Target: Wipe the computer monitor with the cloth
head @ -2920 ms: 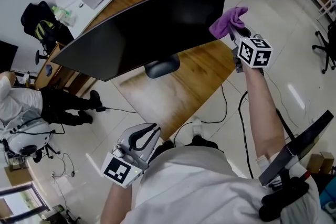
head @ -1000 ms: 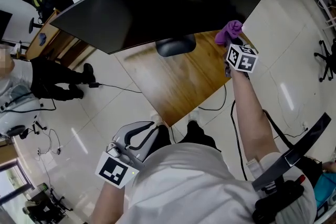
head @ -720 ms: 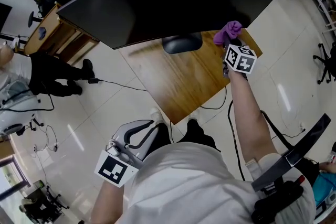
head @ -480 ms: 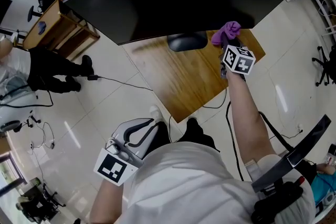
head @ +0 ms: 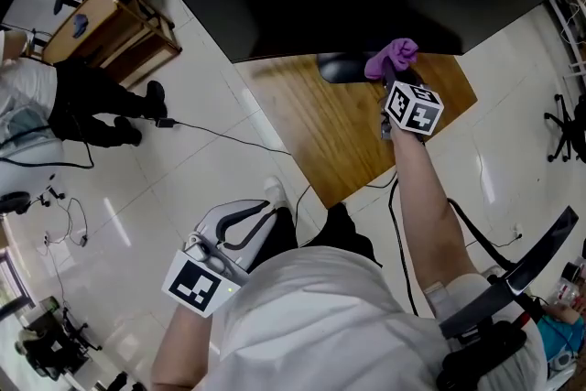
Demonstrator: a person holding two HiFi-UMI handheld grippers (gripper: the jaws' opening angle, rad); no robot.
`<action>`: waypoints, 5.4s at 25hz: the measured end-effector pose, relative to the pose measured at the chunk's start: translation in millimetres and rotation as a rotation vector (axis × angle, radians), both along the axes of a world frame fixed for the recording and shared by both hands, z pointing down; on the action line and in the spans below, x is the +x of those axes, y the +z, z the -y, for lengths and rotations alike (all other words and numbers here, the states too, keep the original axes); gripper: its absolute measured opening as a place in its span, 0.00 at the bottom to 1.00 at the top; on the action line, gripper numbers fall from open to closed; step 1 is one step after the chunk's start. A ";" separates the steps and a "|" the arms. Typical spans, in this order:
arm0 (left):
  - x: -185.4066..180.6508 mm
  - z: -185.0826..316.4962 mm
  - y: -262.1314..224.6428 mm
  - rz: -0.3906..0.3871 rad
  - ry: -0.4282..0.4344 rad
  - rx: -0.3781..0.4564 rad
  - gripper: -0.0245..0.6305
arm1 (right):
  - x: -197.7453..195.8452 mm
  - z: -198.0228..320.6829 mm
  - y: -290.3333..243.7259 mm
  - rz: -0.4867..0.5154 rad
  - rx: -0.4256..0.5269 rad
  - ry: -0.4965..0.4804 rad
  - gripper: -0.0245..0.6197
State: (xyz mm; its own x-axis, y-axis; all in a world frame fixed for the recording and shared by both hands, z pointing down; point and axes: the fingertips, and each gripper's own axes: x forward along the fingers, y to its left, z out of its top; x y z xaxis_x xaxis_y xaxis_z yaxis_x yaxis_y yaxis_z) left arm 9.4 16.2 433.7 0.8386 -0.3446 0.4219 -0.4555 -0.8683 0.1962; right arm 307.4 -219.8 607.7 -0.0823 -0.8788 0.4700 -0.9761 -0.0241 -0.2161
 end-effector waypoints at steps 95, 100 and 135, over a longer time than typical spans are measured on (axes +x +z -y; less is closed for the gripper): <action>-141.4 38.9 -9.4 -0.272 -0.083 0.154 0.14 | -341.3 56.6 -338.8 -0.044 0.364 -0.585 0.12; -136.1 47.7 -19.1 -0.259 -0.078 0.145 0.14 | -333.5 39.3 -336.2 -0.034 0.379 -0.596 0.12; 128.9 -83.1 -51.8 -0.174 0.267 0.224 0.14 | -8.3 -328.4 -250.3 -0.184 0.358 -0.254 0.12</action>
